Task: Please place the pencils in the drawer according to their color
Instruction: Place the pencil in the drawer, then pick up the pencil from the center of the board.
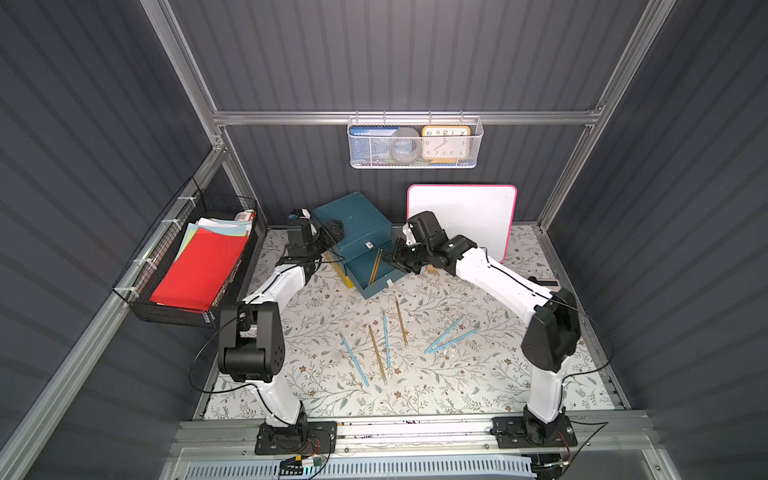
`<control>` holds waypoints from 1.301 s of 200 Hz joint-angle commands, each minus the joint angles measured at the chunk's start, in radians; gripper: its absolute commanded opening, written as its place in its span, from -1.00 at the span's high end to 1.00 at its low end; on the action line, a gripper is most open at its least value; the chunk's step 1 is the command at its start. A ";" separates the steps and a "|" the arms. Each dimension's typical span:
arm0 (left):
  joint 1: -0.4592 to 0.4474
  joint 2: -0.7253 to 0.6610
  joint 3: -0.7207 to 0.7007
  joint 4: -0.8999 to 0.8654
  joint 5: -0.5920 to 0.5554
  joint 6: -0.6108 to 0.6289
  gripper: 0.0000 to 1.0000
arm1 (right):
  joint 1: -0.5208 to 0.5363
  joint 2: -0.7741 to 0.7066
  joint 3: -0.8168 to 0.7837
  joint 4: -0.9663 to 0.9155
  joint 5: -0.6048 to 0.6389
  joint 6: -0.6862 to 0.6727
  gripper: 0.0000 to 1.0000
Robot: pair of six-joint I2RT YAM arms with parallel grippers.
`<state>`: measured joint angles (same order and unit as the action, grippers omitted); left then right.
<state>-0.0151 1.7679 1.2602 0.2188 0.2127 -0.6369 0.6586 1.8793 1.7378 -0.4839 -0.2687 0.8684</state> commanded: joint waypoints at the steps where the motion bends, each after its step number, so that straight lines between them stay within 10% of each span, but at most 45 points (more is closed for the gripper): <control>1: -0.005 -0.026 -0.008 0.003 0.007 0.010 -1.00 | 0.021 -0.063 -0.126 -0.078 0.108 -0.128 0.48; 68: -0.005 -0.024 -0.004 -0.001 0.000 0.011 -1.00 | 0.131 -0.094 -0.326 -0.146 0.344 -0.265 0.43; 260: -0.006 -0.015 0.006 -0.003 0.002 0.012 -1.00 | 0.227 0.151 -0.287 -0.195 0.355 -0.319 0.41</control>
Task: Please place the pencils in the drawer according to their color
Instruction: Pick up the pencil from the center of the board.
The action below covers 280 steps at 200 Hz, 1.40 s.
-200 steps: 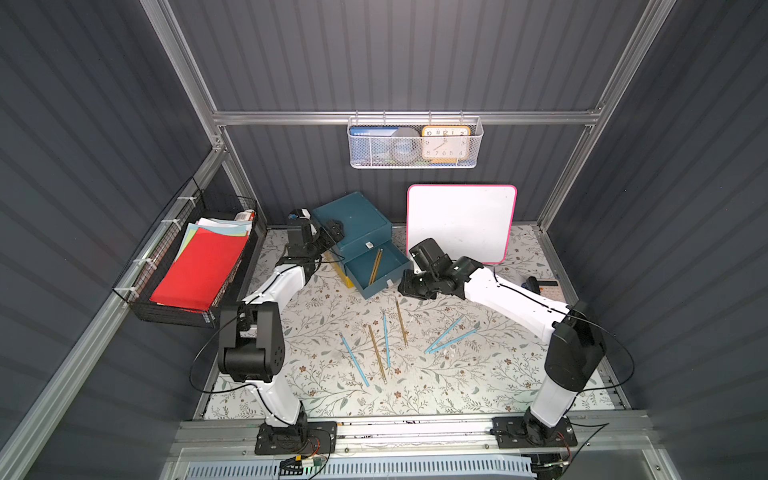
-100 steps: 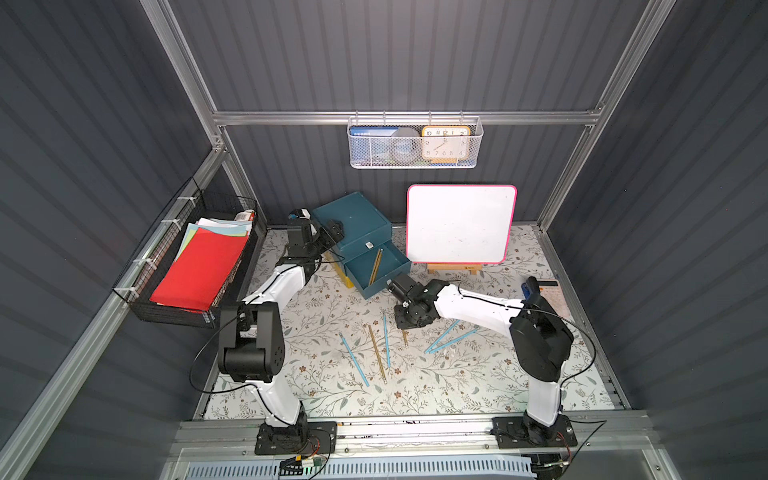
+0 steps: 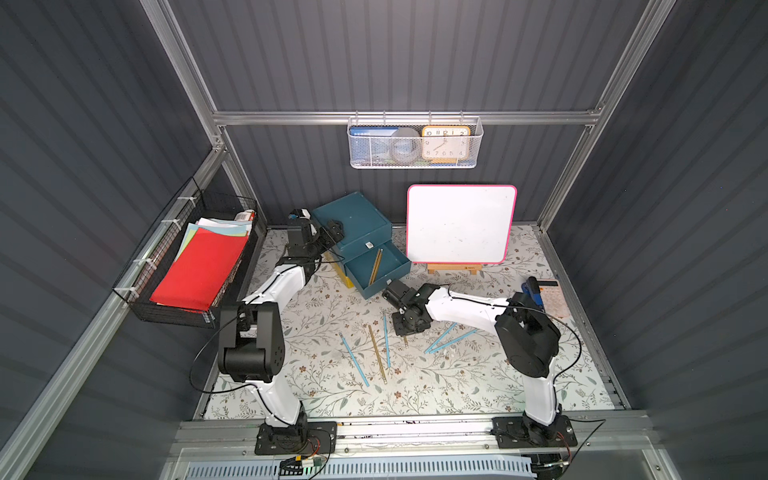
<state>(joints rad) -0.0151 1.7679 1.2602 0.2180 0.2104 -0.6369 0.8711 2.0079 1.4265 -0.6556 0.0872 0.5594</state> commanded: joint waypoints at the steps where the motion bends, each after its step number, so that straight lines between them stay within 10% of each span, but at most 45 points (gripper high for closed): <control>1: -0.005 -0.015 0.006 -0.002 0.004 0.012 -1.00 | 0.015 0.024 0.025 -0.024 -0.001 -0.010 0.41; 120: -0.005 -0.015 0.005 0.004 0.005 0.008 -1.00 | 0.024 0.062 0.008 -0.051 -0.007 0.000 1.00; 280: -0.005 -0.018 0.007 0.009 0.009 0.005 -1.00 | 0.022 -0.223 -0.175 -0.035 -0.139 0.065 1.00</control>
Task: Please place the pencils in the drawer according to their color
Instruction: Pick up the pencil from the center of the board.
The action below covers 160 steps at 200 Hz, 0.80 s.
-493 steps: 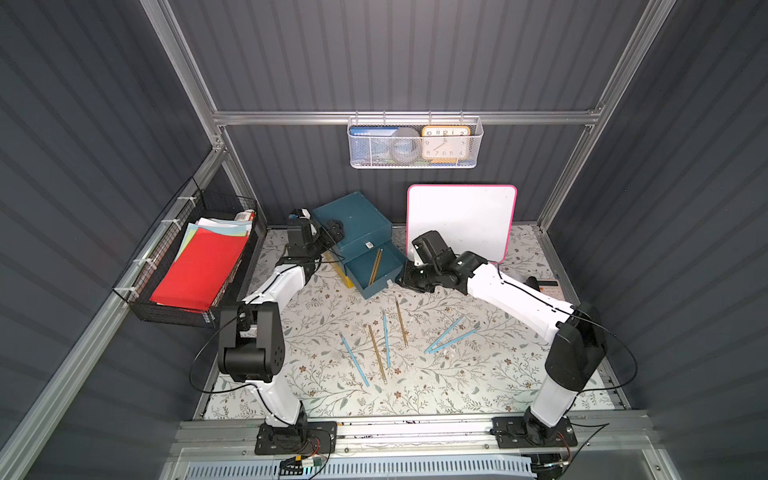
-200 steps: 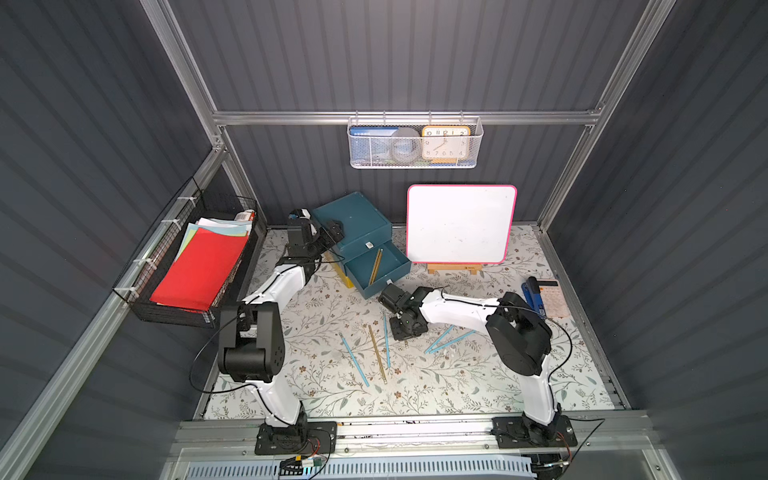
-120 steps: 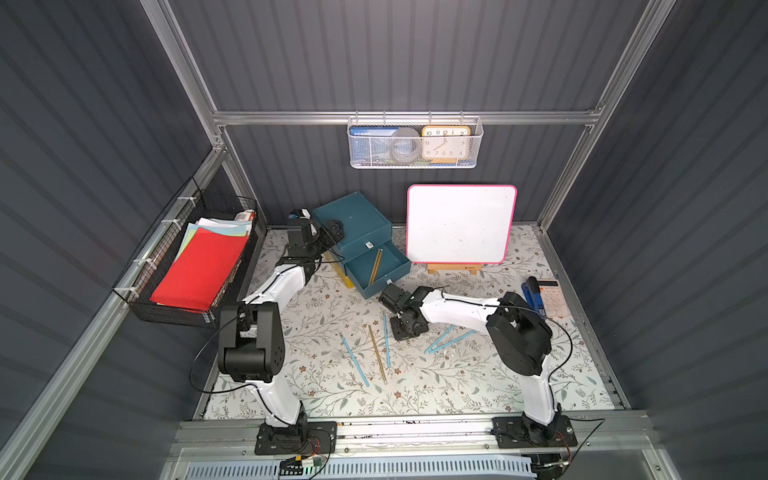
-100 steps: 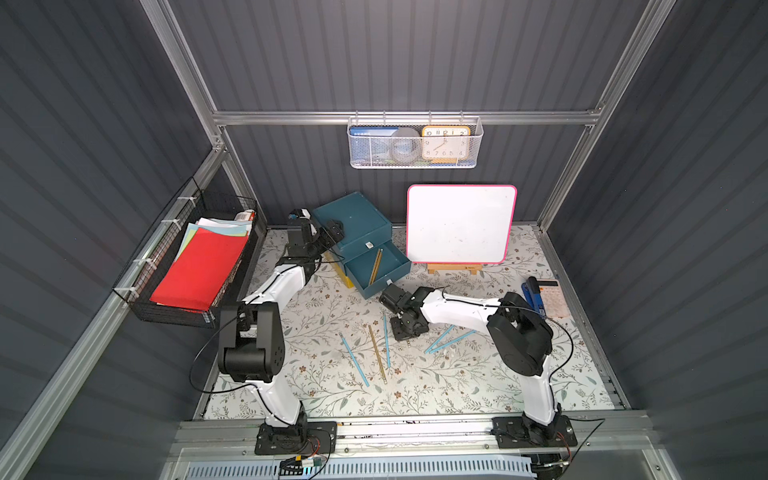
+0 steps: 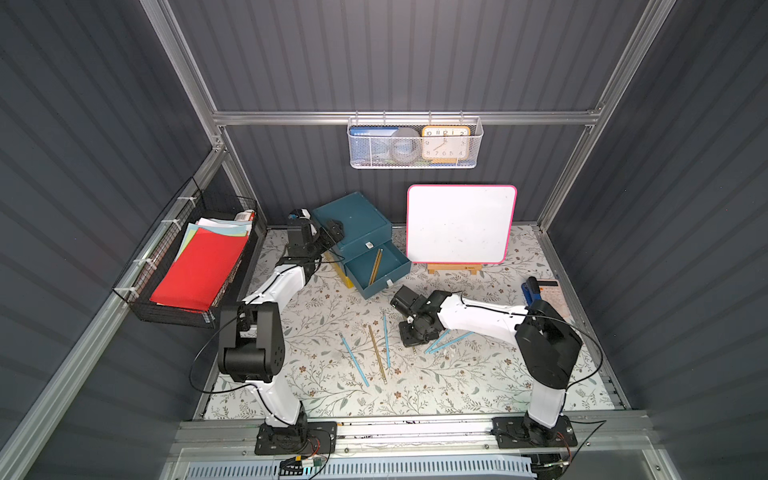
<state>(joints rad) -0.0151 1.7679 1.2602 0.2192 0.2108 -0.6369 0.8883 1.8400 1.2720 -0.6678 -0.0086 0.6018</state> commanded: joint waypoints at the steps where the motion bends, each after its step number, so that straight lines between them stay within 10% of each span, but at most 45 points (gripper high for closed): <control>1: -0.005 -0.018 0.007 0.007 0.009 0.005 -1.00 | 0.004 -0.059 -0.019 -0.022 -0.044 0.023 1.00; 160: -0.006 -0.021 0.003 0.008 0.009 0.006 -1.00 | -0.039 -0.172 0.199 0.002 -0.224 0.127 1.00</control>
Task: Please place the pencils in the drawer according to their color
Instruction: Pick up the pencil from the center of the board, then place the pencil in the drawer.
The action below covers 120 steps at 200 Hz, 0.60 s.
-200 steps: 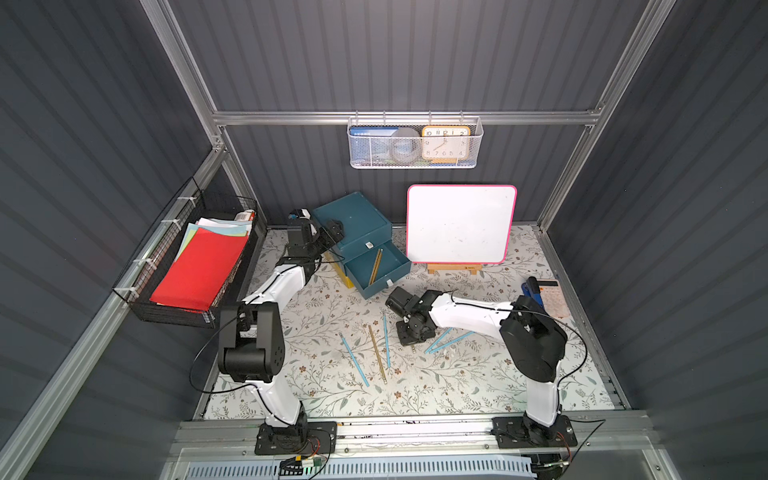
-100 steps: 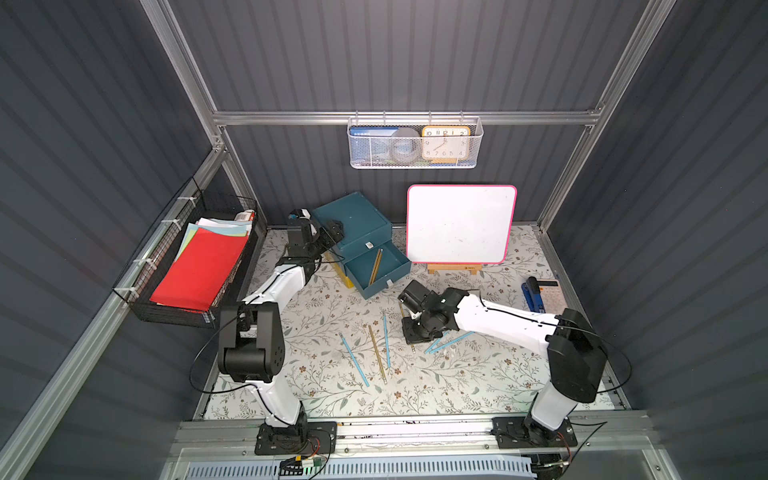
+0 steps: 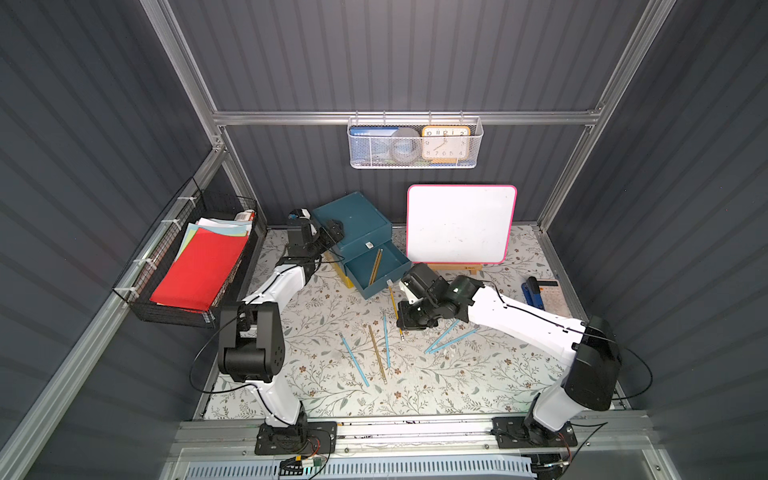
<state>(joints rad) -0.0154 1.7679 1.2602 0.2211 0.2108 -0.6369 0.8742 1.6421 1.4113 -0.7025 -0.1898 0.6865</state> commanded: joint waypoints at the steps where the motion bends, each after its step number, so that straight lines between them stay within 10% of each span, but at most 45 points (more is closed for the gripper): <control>1: -0.006 -0.021 0.003 0.005 0.009 0.006 -1.00 | -0.026 0.028 0.062 0.039 -0.044 0.044 1.00; 120: -0.007 -0.014 0.011 0.001 0.005 0.009 -1.00 | -0.159 0.317 0.249 0.349 -0.199 0.360 1.00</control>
<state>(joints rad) -0.0154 1.7679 1.2602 0.2207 0.2104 -0.6369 0.7277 1.9228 1.6108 -0.4290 -0.3485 0.9604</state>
